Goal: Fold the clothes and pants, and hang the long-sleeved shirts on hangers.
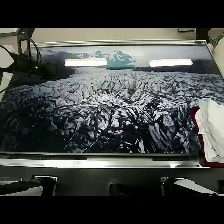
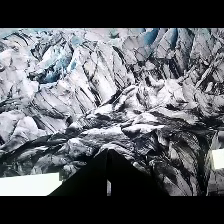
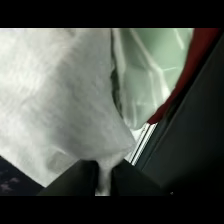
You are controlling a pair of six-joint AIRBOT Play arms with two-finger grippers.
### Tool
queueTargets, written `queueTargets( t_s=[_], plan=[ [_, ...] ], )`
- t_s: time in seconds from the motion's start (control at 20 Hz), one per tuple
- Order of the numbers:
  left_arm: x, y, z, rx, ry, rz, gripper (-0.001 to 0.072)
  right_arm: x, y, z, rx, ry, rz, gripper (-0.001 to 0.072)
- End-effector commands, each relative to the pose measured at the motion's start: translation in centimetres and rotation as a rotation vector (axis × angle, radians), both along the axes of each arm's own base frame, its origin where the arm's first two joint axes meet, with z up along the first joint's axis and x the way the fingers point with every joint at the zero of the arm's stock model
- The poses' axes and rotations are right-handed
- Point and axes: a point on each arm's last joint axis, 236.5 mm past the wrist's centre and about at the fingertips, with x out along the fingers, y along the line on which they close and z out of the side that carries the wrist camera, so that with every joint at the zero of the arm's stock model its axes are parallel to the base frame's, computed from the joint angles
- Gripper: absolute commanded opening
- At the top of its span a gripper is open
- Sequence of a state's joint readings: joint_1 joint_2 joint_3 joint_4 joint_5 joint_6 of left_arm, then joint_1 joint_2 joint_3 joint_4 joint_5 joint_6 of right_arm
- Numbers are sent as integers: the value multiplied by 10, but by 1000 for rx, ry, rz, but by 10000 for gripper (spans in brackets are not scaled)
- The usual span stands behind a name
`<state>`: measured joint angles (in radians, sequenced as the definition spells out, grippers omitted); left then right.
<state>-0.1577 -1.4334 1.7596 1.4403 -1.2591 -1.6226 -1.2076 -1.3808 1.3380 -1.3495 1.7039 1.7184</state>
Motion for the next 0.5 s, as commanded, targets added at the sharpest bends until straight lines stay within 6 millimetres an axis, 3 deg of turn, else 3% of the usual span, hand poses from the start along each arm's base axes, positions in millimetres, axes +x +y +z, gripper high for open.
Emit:
queueTargets(
  t_s=[0.0, 0.25, 0.3, 0.35, 0.4, 0.45],
  plan=[
    [0, 0, 0, 0, 0, 1, 26, -20, -5, -21, -31, 84, 11, 42],
    [0, 0, 0, 0, 0, 0, 26, -43, 0, -19, -9, 177, 33, 50],
    [0, 0, 0, 0, 0, 0, 26, -41, 0, -19, -9, 172, 33, 237],
    [0, 0, 0, 0, 0, 1, 26, -36, 2, -18, -4, 147, 37, 587],
    [0, 0, 0, 0, 0, 0, 27, -28, 3, -14, -8, 101, 68, 694],
    [0, 0, 1, 0, -1, 0, 27, -22, 0, -7, -30, 71, 75, 698]
  ],
)
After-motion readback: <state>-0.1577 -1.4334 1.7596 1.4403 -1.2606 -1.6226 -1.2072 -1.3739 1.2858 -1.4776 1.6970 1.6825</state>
